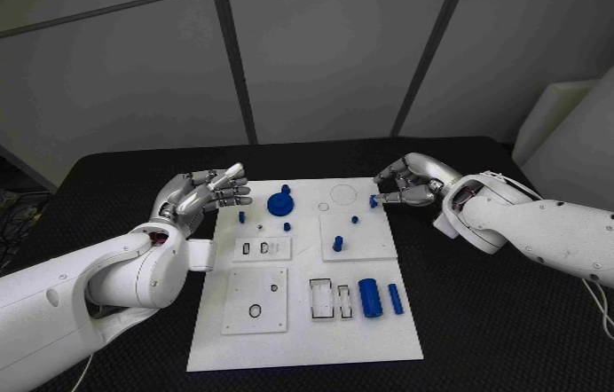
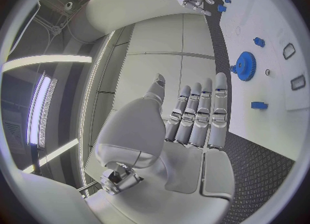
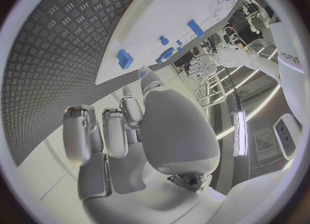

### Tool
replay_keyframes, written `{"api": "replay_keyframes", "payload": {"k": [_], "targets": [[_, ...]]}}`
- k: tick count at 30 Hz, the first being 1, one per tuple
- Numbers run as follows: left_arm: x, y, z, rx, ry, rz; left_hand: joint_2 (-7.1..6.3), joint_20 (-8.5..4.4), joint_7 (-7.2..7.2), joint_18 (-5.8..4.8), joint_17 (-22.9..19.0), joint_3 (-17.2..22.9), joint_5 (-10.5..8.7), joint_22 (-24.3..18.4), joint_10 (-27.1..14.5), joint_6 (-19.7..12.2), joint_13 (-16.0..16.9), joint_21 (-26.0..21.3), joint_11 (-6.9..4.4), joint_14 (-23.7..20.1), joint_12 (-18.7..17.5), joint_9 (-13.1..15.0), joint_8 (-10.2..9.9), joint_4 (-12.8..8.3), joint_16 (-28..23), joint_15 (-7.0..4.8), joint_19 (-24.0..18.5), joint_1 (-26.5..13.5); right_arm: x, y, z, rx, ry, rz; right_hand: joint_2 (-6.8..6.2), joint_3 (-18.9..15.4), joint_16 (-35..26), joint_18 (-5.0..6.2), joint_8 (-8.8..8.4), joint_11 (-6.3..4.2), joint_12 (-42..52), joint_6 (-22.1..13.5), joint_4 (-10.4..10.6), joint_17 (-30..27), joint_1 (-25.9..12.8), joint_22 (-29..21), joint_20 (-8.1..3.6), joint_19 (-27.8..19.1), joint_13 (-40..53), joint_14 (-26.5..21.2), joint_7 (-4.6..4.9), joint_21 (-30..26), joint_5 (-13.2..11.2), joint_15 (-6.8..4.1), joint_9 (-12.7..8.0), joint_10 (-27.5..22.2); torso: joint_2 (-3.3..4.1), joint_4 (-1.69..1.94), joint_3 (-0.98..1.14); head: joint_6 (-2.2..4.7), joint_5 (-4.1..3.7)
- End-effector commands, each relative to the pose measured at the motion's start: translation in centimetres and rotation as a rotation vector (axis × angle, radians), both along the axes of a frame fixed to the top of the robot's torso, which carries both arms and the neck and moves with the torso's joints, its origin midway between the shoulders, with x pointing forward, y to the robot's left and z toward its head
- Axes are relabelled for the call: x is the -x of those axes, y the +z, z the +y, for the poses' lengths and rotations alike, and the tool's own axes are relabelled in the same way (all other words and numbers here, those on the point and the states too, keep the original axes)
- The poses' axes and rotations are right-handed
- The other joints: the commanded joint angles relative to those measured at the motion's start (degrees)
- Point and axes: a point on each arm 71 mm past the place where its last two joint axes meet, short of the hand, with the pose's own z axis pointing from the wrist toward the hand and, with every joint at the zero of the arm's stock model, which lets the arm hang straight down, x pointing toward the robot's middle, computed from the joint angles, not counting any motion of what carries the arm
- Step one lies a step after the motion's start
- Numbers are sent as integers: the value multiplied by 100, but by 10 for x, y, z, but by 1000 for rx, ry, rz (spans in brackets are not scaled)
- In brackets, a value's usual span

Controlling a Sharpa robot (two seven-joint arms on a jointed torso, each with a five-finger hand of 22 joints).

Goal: Assemble the parts on the task board

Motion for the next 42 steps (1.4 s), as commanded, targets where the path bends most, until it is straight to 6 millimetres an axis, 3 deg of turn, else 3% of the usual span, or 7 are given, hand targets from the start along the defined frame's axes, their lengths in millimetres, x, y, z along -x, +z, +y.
{"api": "replay_keyframes", "payload": {"k": [1, 13, 25, 42], "targets": [[0, 1, -1, 1, -14, -11, 40, -8, 8, -24, 6, -32, 14, -10, 40, 31, 9, -39, 17, 47, 25, 6, 3, 0, -16, 0, -35, 3, 0, -4, 0, 24, 15, 31, -36, -39, -21, -51, -26, -6, -32, -46, 6, 817, 44, 812, -3, 95, -13, 455, -2, -19, -20, 15, -9, -54, -2, 10, -4, -12, -14], [-1, 1, 0, -1, -10, -11, 39, -8, 9, -25, 6, -34, 14, -11, 39, 31, 8, -42, 19, 42, 22, 5, 0, -3, -20, 1, -40, 6, -2, -11, 2, 36, 11, 47, -32, -50, -18, -51, -22, 3, -32, -87, 16, 824, 46, 813, 3, 96, -12, 456, 8, -19, -19, 22, -9, -53, -4, 3, -8, -22, -22], [0, 1, 0, -1, -9, -11, 39, -7, 11, -26, 6, -36, 14, -13, 35, 29, 7, -44, 21, 38, 17, 3, -3, -6, -24, 3, -44, 9, -7, -16, 4, 59, 3, 51, 132, 17, -7, -56, 69, -10, 33, 85, 10, 848, 142, 839, 9, 116, 46, 462, -6, -9, -2, 18, 31, -6, -4, 4, -12, -42, 23], [-1, 0, 0, -2, -7, -9, 39, -7, 11, -26, 6, -36, 14, -13, 35, 29, 7, -44, 21, 38, 17, 3, -3, -6, -24, 3, -44, 9, -9, -18, 7, 65, 4, 55, 260, 101, 3, -63, 137, -39, 165, 282, 8, 871, 189, 869, -9, 138, 161, 467, -36, 3, -12, -4, 50, 82, -7, 2, -9, -66, 11]]}}
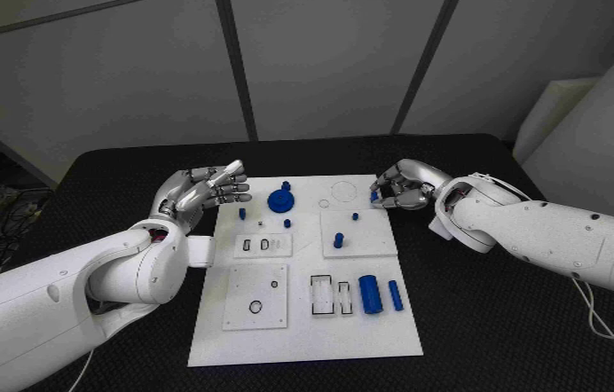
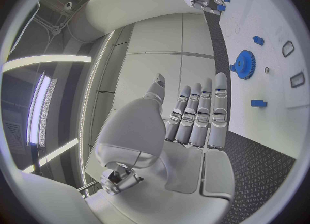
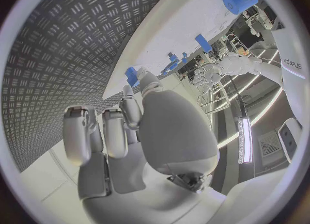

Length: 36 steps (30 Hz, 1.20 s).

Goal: Assemble the parts on the task board

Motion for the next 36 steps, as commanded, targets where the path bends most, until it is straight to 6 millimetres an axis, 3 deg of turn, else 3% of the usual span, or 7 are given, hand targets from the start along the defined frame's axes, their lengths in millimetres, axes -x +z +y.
{"api": "replay_keyframes", "payload": {"k": [1, 22, 28, 31, 36], "targets": [[0, 1, -1, -1, -11, -11, 39, -8, 10, -26, 7, -36, 14, -9, 38, 30, 8, -21, 18, 38, 17, 5, -4, -6, -24, 3, -45, 9, -1, 0, 0, 10, 3, 5, 61, 36, 3, -63, 32, 1, 30, 47, 5, 872, 10, 870, -9, 138, 17, 467, -5, 3, -12, -4, 6, 39, -1, 0, 0, -4, -4], [0, 1, -1, -2, -9, -10, 44, -7, 15, -27, 8, -38, 14, -12, 31, 27, 6, -25, 22, 31, 8, 2, -11, -12, -32, 6, -52, 14, -2, -2, 5, 26, 15, 20, 155, 133, 29, -77, 96, -50, 155, 264, -18, 923, 60, 932, -43, 184, 126, 479, -67, 29, -11, -45, 19, 128, 0, -1, -1, -48, -10], [0, 1, 0, -2, -8, -10, 48, -6, 19, -27, 9, -39, 14, -13, 24, 22, 3, -27, 25, 25, 0, -1, -18, -17, -37, 8, -56, 20, -2, -1, 6, 24, 14, 5, 256, 234, 35, -85, 187, -119, 207, 479, -44, 937, 110, 968, -84, 210, 175, 483, -152, 45, -8, -98, 45, 168, -4, 1, -1, -56, -10], [0, 1, 0, -2, -8, -10, 48, -6, 19, -27, 9, -39, 14, -13, 24, 22, 3, -27, 25, 25, 0, -1, -18, -17, -37, 8, -56, 20, -2, 0, 6, 17, 9, -14, 337, 335, 44, -93, 226, -162, 228, 571, -70, 955, 157, 999, -122, 233, 198, 487, -199, 59, -170, -138, 56, 190, -3, -2, 2, -60, -11], [0, 1, 0, -2, -8, -10, 48, -6, 19, -27, 9, -39, 14, -13, 24, 22, 3, -27, 25, 25, 0, -1, -18, -17, -37, 8, -56, 20, -1, 4, 7, 0, -4, -57, 421, 464, 57, -104, 244, -189, 237, 618, -117, 981, 216, 1045, -153, 267, 213, 493, -228, 79, -180, -165, 59, 206, -4, -7, 3, -63, -8]]}}
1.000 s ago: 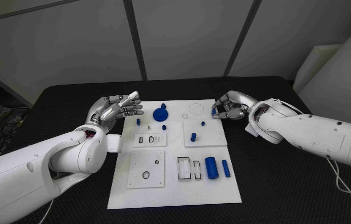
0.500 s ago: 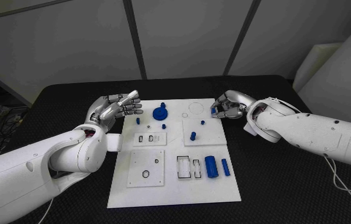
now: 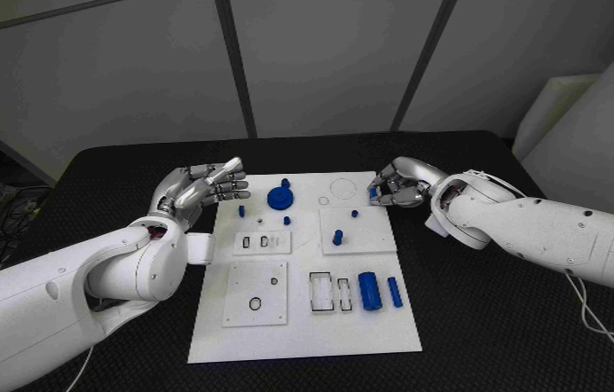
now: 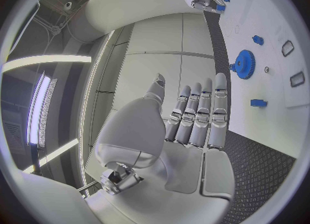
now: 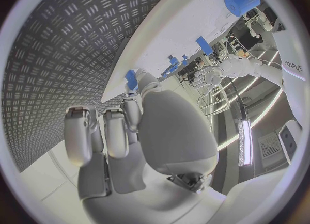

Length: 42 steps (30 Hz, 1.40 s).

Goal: Assemble the parts on the task board

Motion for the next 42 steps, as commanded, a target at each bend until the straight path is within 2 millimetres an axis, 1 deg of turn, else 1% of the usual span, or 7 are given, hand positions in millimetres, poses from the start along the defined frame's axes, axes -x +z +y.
{"api": "replay_keyframes", "payload": {"k": [1, 7, 13, 20, 31, 35, 42], "targets": [[0, 2, -1, -1, -9, -11, 48, 15, 19, -27, 9, -23, 14, -8, 25, 23, 4, -27, 25, 26, 0, 0, -18, -1, -37, 8, -35, 20, 1, 6, 1, -19, -14, -67, 172, 77, 36, -106, 37, -75, 15, 90, -22, 981, 88, 1050, -63, 259, 47, 482, -44, 32, 8, -52, 34, 50, -2, -8, 4, 2, 8], [0, 1, 0, -2, -8, -11, 48, 15, 19, -27, 9, -23, 14, -8, 25, 23, 4, -27, 25, 26, 0, 0, -18, -1, -37, 8, -35, 20, 7, 12, 6, -41, -13, -97, 210, 158, 52, -116, 42, -81, 6, 103, -56, 1013, 110, 1088, -76, 287, 44, 489, -51, 49, 17, -60, 34, 51, -17, -4, -7, 3, 2], [0, 1, 1, -3, -5, -11, 48, 15, 19, -27, 9, -23, 14, -8, 25, 23, 4, -27, 25, 26, 0, 0, -18, -1, -37, 8, -35, 20, 19, 19, 24, -74, 22, -101, 220, 177, 59, -119, 42, -82, 1, 104, -63, 1027, 111, 1102, -78, 297, 42, 492, -51, 55, 16, -62, 34, 50, -47, -13, -16, 7, 16], [-1, 1, 3, -5, -1, -9, 48, 15, 19, -27, 9, -23, 14, -8, 25, 23, 4, -27, 25, 26, 0, 0, -18, -1, -37, 8, -35, 20, 33, 30, 71, -128, 107, -88, 221, 196, 60, -119, 36, -78, -8, 95, -58, 1028, 80, 1104, -81, 298, 37, 492, -45, 56, -17, -61, 31, 49, -106, -35, -29, -18, 96], [-4, 0, 4, -8, 3, -6, 51, 16, 24, -28, 11, -25, 14, -10, 17, 18, 1, -28, 29, 22, -10, -3, -26, -7, -42, 10, -38, 26, 44, 31, 148, -158, 237, -41, 217, 209, 53, -117, 26, -75, -38, 79, -61, 1015, 68, 1094, -82, 291, 14, 489, -40, 51, -31, -59, 27, 32, -135, -23, -57, -73, 250], [-5, 0, 4, -10, 8, -6, 51, 16, 25, -28, 11, -27, 14, -10, 16, 18, 1, -28, 30, 21, -11, -3, -27, -7, -43, 11, -38, 25, 45, 26, 167, -139, 260, -8, 198, 220, 49, -115, 9, -66, -83, 51, -61, 1010, 38, 1087, -80, 285, -19, 487, -28, 48, -53, -54, 19, 3, -125, -23, -46, -80, 307], [-6, 0, 5, -12, 13, -7, 51, 16, 25, -28, 11, -27, 14, -10, 16, 18, 1, -28, 30, 21, -11, -3, -27, -7, -43, 11, -38, 25, 49, 17, 190, -80, 274, 13, 192, 230, 51, -117, 4, -63, -99, 43, -69, 1015, 36, 1093, -79, 289, -29, 488, -26, 50, -62, -51, 16, -8, -117, -28, -42, -115, 400]]}}
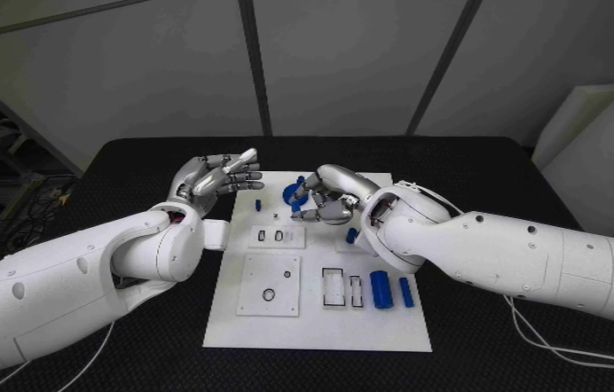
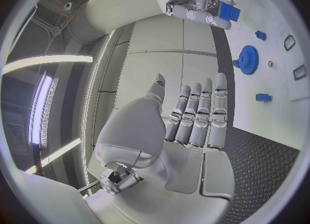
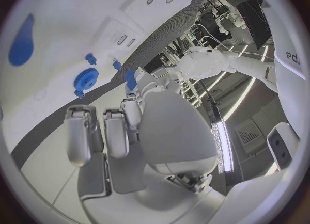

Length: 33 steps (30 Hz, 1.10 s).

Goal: Assemble the parts on the task board

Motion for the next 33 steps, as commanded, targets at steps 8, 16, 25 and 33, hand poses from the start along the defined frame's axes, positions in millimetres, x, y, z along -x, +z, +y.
{"api": "replay_keyframes", "payload": {"k": [8, 16, 25, 33], "targets": [[-1, 2, -3, 0, -11, -12, 51, 16, 25, -28, 6, -27, 14, -6, 16, 18, 1, -28, 30, 21, -11, -3, -27, -7, -19, 11, -39, 25, 4, -18, 20, 136, 4, 10, 103, 51, 24, -115, 9, -26, -54, 21, -15, 1008, 77, 1086, -37, 283, -37, 506, -19, 24, -31, -27, 11, -12, 13, -6, 10, -71, 90], [-1, 2, -4, 2, -13, -13, 51, 16, 25, -28, 6, -27, 14, -6, 16, 18, 1, -28, 30, 21, -11, -3, -27, -7, -19, 11, -39, 25, 5, -26, 27, 175, 11, -7, 94, 53, 26, -114, 6, -23, -55, 16, -17, 1012, 71, 1085, -35, 282, -36, 507, -16, 23, -32, -25, 10, -14, 7, -3, 7, -121, 111], [0, 2, -5, 3, -16, -13, 51, 16, 25, -28, 6, -27, 14, -6, 16, 18, 1, -28, 30, 21, -11, -3, -27, -7, -19, 11, -39, 25, 3, -32, 29, 195, 6, -1, 94, 53, 26, -114, 6, -23, -55, 16, -17, 1012, 71, 1085, -35, 282, -36, 507, -16, 23, -32, -25, 10, -14, 7, -9, 8, -158, 130], [0, 2, -6, 3, -17, -13, 51, 16, 25, -28, 6, -27, 14, -6, 16, 18, 1, -28, 30, 21, -11, -3, -27, -7, -19, 11, -39, 25, 4, -36, 32, 208, 11, 13, 76, 56, 25, -114, 1, -19, -60, 9, -20, 1010, 54, 1082, -32, 280, -37, 506, -10, 22, -36, -20, 7, -19, 9, -11, 9, -178, 140]]}}
